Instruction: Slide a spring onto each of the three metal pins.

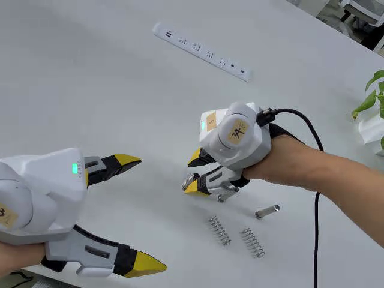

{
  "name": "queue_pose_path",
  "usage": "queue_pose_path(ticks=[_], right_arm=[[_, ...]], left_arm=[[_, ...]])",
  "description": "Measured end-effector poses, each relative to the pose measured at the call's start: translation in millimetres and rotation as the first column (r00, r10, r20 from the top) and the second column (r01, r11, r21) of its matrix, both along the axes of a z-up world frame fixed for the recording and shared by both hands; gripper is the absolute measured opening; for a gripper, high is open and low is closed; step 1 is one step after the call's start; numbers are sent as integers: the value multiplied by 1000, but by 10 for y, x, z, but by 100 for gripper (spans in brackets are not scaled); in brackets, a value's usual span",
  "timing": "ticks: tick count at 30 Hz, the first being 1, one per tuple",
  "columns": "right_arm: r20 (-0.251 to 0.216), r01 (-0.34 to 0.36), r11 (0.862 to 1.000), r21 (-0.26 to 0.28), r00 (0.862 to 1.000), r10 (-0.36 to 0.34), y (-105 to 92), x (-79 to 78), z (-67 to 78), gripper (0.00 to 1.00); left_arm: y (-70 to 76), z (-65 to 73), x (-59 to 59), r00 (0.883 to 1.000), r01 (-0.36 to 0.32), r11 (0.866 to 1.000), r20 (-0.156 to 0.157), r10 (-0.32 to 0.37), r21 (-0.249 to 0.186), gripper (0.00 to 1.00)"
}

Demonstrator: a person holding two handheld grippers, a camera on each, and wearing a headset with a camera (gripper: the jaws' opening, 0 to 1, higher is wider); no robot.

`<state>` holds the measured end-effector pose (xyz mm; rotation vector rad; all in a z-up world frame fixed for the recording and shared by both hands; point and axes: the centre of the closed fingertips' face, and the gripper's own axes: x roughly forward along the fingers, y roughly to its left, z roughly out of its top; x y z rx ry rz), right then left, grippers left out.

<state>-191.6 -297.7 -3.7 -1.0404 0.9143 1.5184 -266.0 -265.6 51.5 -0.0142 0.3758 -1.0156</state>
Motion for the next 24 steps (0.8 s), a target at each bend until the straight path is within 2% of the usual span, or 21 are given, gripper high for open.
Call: queue_pose_path(ticks=[11,14,24], right_arm=[[14,81,993,89,996,-83,-34,38,174,41],[14,108,987,123,994,-110,-33,44,227,47],[24,159,966,206,986,-168,-99,18,399,59]], left_arm=[[8,-8,-37,1000,15,999,-4,-15,33,98],[16,3,-37,1000,15,999,-2,-15,39,98],[52,48,-50,1000,16,998,1,-16,66,98]])
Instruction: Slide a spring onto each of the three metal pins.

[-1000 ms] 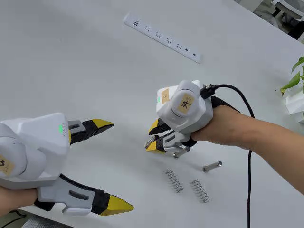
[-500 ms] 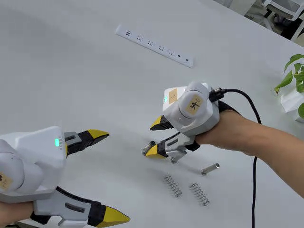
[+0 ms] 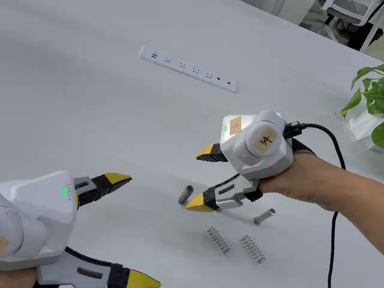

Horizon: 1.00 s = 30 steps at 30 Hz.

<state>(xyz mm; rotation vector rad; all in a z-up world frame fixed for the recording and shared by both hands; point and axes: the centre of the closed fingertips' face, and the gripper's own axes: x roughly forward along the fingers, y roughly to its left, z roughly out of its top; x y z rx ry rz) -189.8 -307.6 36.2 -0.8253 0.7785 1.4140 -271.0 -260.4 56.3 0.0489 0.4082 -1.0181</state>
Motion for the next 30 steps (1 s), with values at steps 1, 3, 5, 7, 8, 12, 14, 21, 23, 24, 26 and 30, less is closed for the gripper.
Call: queue_pose_path(ticks=[1,3,5,7,8,12,14,21,23,24,26,30], right_arm=[[2,3,1000,6,1000,-3,-9,-4,10,59],[4,19,1000,19,1000,-19,-37,-10,33,62],[12,27,999,37,1000,-28,-68,-14,59,64],[9,47,998,51,999,-47,-104,-29,89,65],[10,53,997,59,999,-53,-115,-33,102,65],[17,86,991,101,996,-89,-202,-53,180,68],[19,104,987,120,994,-107,-244,-58,211,69],[21,188,965,183,981,-195,-501,-108,321,73],[20,212,955,207,975,-221,-584,-127,354,75],[21,221,952,210,973,-231,-625,-135,360,76],[17,248,942,224,966,-259,-717,-157,380,77],[10,302,920,250,949,-315,-912,-197,396,79]], left_arm=[[2,4,-1,1000,0,1000,1,0,1,98],[6,11,-1,1000,1,1000,2,-1,6,98],[9,14,-3,1000,4,1000,5,-4,14,99],[7,19,-5,1000,7,1000,7,-7,21,99],[6,20,-6,1000,9,1000,7,-9,24,99],[-15,36,-10,1000,19,999,12,-20,37,99],[-22,45,-4,1000,20,999,13,-21,40,99],[-41,45,-17,999,34,997,13,-35,62,99],[-46,42,-29,999,39,997,10,-40,69,99],[-46,41,-33,999,40,997,8,-41,71,99],[-51,49,-43,999,43,996,8,-44,76,99],[-65,65,-56,999,49,995,6,-49,89,99]])
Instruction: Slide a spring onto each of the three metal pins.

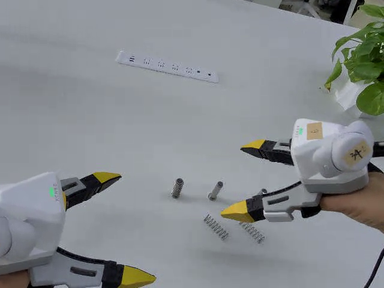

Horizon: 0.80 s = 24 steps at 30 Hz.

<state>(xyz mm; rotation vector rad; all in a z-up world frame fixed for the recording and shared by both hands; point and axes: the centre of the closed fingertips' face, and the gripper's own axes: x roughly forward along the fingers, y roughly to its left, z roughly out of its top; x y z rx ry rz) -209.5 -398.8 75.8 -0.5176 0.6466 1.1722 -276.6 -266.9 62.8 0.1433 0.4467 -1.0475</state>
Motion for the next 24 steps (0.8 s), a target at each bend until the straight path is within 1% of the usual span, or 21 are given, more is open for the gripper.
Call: queue_pose_path(ticks=[7,15,19,22,24], right_arm=[[0,71,996,62,997,-71,-287,-99,14,86],[-13,116,989,94,993,-115,-564,-230,-24,92],[-19,134,984,115,991,-133,-677,-262,-51,93],[-18,142,983,120,990,-141,-755,-293,-75,93],[-22,151,981,122,988,-150,-801,-317,-93,93]], left_arm=[[-25,-6,-26,1000,21,1000,-1,-21,22,99],[-68,9,-48,999,37,998,-3,-37,46,98],[-75,-2,-53,999,43,997,-8,-42,61,97],[-89,-10,-52,999,52,995,-7,-51,80,96],[-99,-14,-45,998,60,994,-6,-60,96,93]])
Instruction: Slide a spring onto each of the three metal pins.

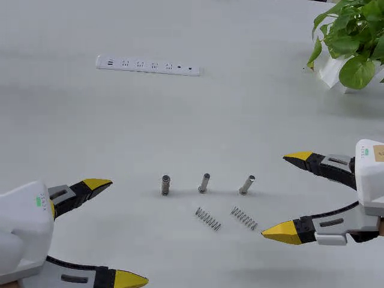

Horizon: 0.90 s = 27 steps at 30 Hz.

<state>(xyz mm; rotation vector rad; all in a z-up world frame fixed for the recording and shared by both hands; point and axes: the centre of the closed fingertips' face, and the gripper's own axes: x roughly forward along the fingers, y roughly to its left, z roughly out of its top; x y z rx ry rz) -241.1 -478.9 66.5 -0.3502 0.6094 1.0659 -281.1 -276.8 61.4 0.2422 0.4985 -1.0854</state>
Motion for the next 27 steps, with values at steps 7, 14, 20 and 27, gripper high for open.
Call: queue_pose_path(ticks=[7,14,20,27], right_arm=[[0,45,999,18,999,-45,-131,-34,-17,92],[-6,74,997,36,997,-74,-236,-101,-60,91],[-16,103,994,40,995,-102,-351,-156,-112,91],[-18,147,988,41,989,-147,-516,-168,-132,90]], left_arm=[[-225,-27,-19,995,101,992,17,-103,75,81],[-631,-167,-25,978,208,970,-6,-209,124,64],[-882,-440,124,963,261,936,-4,-268,236,46],[-1126,-603,258,950,300,909,-11,-311,288,38]])
